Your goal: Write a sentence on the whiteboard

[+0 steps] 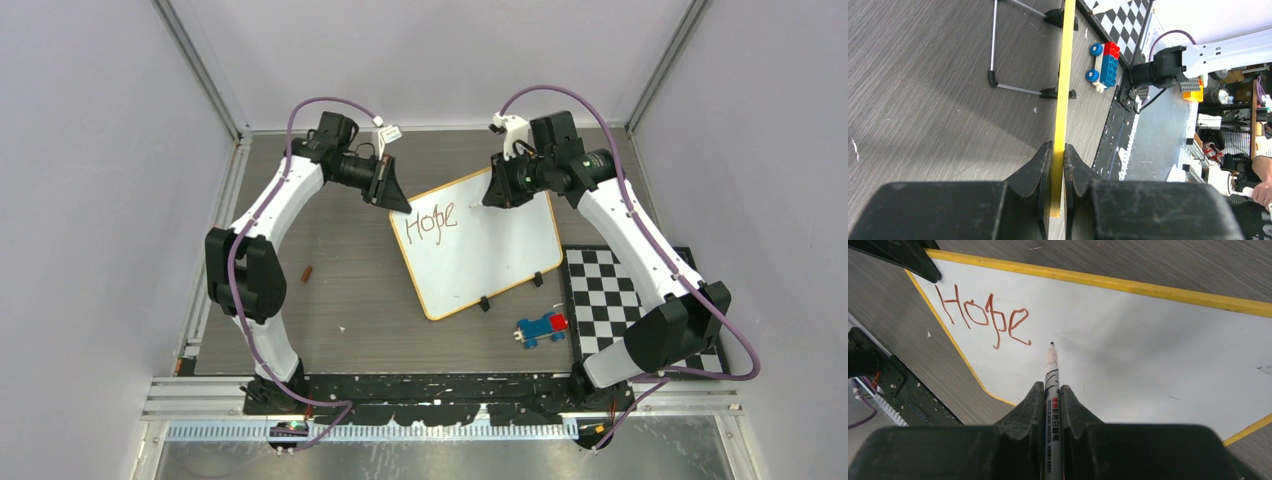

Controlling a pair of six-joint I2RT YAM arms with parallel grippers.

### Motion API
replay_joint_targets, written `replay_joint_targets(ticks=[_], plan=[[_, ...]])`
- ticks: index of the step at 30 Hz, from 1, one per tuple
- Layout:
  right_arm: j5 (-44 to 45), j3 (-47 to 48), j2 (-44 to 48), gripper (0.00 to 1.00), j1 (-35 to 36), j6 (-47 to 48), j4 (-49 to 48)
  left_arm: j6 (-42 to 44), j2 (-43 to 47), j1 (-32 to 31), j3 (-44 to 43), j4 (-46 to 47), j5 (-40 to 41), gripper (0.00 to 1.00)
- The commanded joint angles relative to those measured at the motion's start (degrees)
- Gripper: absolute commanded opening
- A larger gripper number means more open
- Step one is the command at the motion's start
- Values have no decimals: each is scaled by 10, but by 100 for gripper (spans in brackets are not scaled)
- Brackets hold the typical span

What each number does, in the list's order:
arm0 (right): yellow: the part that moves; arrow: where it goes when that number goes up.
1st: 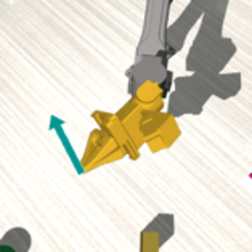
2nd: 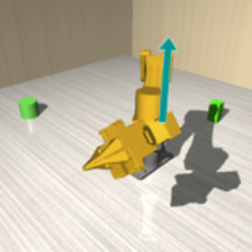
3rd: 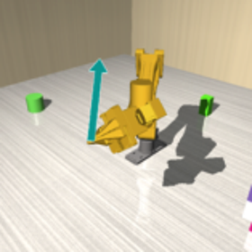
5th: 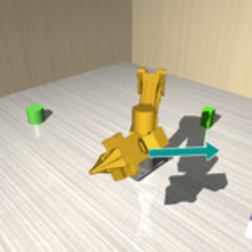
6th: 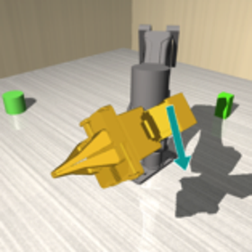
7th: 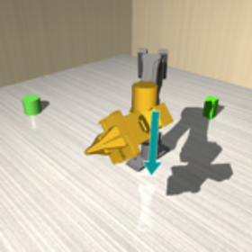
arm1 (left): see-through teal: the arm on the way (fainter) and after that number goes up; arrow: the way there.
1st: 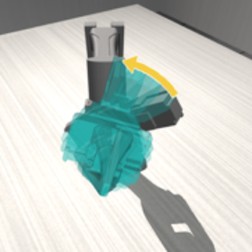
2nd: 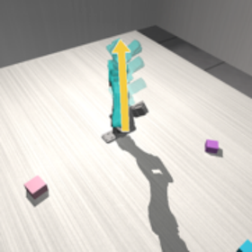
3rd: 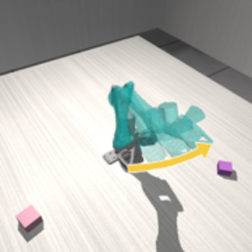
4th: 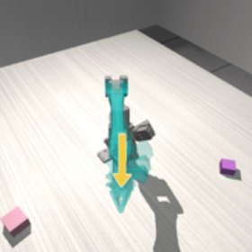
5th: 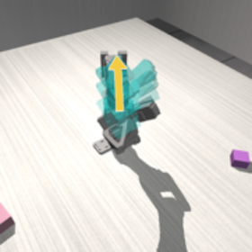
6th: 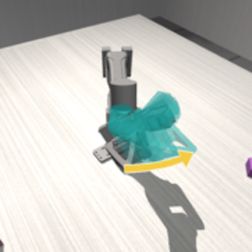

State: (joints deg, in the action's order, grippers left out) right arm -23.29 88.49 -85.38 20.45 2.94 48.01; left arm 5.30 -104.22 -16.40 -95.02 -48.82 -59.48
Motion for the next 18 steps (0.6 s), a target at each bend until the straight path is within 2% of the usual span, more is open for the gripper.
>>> replay_joint_targets(ticks=[1,18], plan=[[22,19,9,0,-1,7,-25,8,-2,-11,-13,-28,27,0],[48,44,-18,0,-1,-19,-64,12,2,-12,-12,-30,26,0]])
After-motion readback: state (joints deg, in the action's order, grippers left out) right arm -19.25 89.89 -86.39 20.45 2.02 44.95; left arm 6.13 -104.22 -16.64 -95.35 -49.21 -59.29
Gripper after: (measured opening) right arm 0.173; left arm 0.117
